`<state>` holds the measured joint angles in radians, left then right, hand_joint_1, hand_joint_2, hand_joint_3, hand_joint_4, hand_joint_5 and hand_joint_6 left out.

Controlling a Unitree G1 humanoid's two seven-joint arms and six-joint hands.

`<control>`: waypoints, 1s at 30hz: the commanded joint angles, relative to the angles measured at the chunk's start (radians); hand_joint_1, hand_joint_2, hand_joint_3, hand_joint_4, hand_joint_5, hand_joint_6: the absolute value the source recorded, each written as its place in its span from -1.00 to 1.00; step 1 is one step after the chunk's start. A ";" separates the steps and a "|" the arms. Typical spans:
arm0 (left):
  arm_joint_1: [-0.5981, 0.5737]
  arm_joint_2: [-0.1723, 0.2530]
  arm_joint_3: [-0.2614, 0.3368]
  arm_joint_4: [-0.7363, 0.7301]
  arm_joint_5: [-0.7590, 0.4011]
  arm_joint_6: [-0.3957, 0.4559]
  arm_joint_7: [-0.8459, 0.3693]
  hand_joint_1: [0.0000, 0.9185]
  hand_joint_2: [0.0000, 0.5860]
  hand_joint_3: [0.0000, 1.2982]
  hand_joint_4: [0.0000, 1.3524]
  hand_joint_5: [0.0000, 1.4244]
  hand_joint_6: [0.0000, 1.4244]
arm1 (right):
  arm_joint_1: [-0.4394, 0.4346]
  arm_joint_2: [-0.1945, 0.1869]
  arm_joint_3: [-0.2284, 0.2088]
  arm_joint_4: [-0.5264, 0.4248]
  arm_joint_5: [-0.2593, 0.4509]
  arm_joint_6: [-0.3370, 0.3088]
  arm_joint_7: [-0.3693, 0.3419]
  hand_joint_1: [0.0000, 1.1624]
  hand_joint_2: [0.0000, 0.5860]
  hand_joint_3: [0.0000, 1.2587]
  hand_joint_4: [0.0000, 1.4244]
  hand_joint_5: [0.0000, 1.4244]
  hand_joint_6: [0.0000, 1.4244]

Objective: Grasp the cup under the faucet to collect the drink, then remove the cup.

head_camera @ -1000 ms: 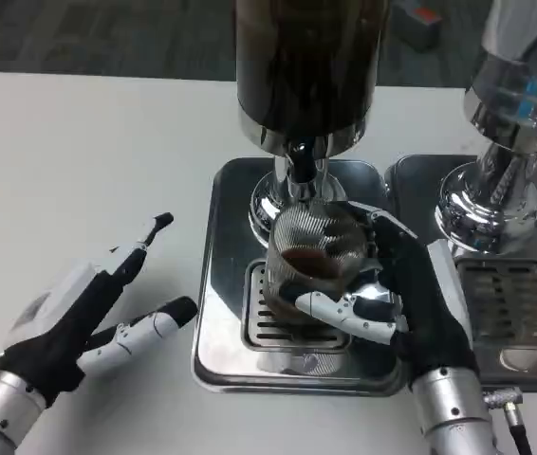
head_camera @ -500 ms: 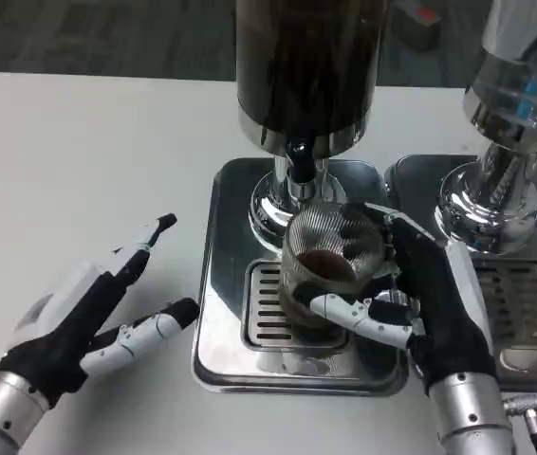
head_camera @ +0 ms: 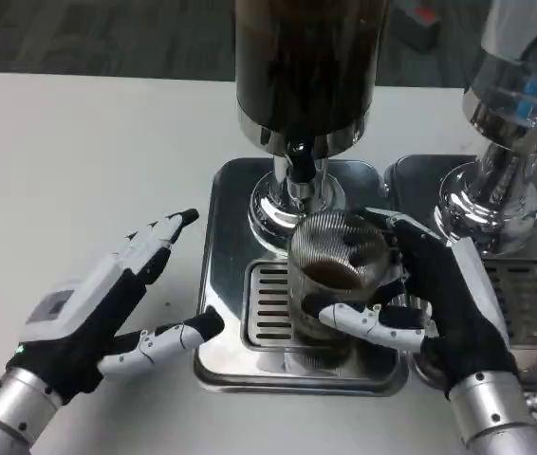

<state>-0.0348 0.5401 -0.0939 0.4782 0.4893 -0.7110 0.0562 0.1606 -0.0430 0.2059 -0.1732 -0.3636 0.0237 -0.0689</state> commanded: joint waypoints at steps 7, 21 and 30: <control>0.029 0.018 -0.005 -0.025 0.023 0.020 0.021 -1.00 -0.55 -1.00 -1.00 -1.00 -1.00 | 0.018 0.003 0.014 -0.048 0.006 0.003 0.007 0.59 -0.27 -0.25 -0.15 -0.13 0.16; 0.091 0.096 0.010 -0.124 0.074 0.041 0.015 -1.00 -0.60 -1.00 -1.00 -1.00 -1.00 | 0.082 -0.023 0.009 -0.160 0.013 0.013 0.047 0.58 -0.28 -0.25 -0.15 -0.13 0.18; 0.225 0.169 0.066 -0.291 0.172 0.073 0.066 -1.00 -0.65 -1.00 -1.00 -1.00 -1.00 | 0.141 -0.054 0.002 -0.273 0.028 0.041 0.113 0.58 -0.28 -0.23 -0.13 -0.11 0.18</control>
<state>0.1461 0.6846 -0.0450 0.2313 0.6211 -0.6524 0.1033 0.2917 -0.0940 0.2113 -0.3968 -0.3556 0.0569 0.0336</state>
